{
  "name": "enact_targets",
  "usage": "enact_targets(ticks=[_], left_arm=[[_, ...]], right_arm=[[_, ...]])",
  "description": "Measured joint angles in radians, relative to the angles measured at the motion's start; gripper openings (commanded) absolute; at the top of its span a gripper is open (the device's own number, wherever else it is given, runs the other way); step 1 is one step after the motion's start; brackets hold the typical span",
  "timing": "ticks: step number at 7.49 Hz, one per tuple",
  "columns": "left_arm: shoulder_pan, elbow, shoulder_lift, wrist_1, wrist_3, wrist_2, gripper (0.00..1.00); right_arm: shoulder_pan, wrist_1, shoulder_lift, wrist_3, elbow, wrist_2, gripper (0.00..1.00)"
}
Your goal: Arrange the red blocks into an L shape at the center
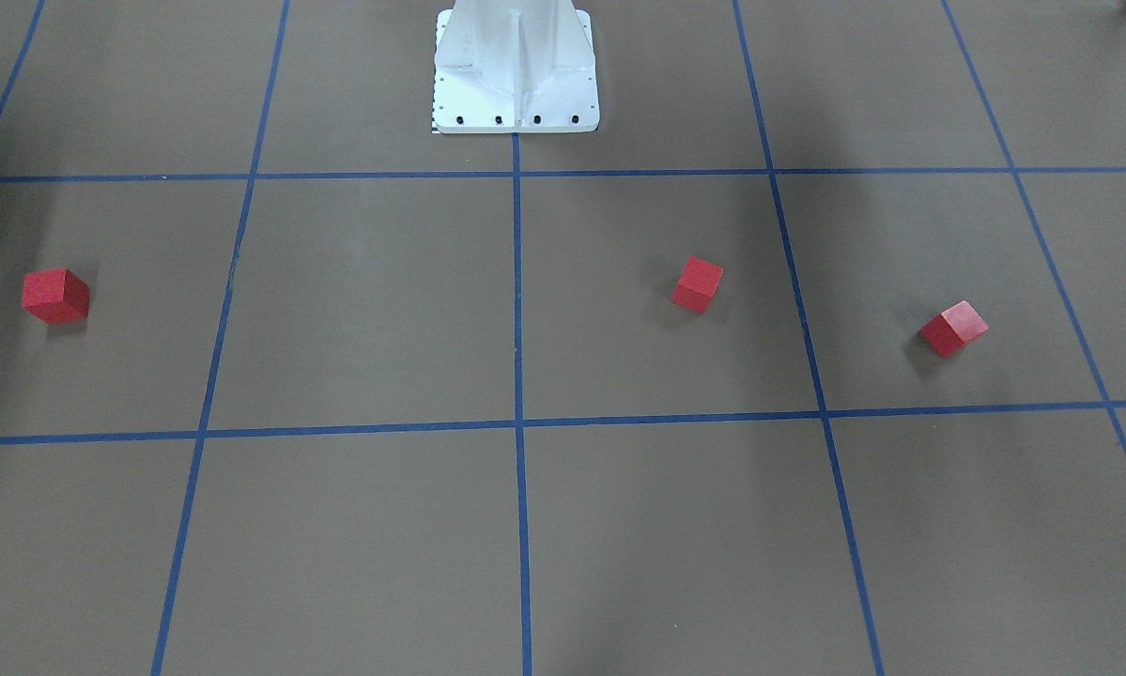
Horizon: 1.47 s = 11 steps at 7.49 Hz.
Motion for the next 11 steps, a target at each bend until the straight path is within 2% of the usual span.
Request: enact_targets(ticks=[2,5,7,9,11], left_arm=[[-0.001,-0.012,-0.003,-0.002,-0.001,-0.002,1.0],[-0.001,-0.011,-0.046,-0.001,-0.004,-0.001,1.0],[-0.001,-0.012,-0.053,-0.001,-0.003,-0.002,1.0],[-0.001,-0.011,-0.055,-0.001,-0.003,-0.003,1.0],[0.0,-0.011,-0.055,-0.001,-0.003,-0.003,1.0]], right_arm=[[0.0,0.094,0.0,0.003,-0.001,0.0,0.99],[-0.001,0.143,-0.001,0.001,-0.006,0.006,0.99],[-0.028,0.214,-0.009,0.016,-0.009,0.047,0.99],[-0.126,0.252,-0.011,0.094,-0.003,0.13,0.99],[-0.255,0.373,-0.038,0.285,0.01,0.073,0.99]])
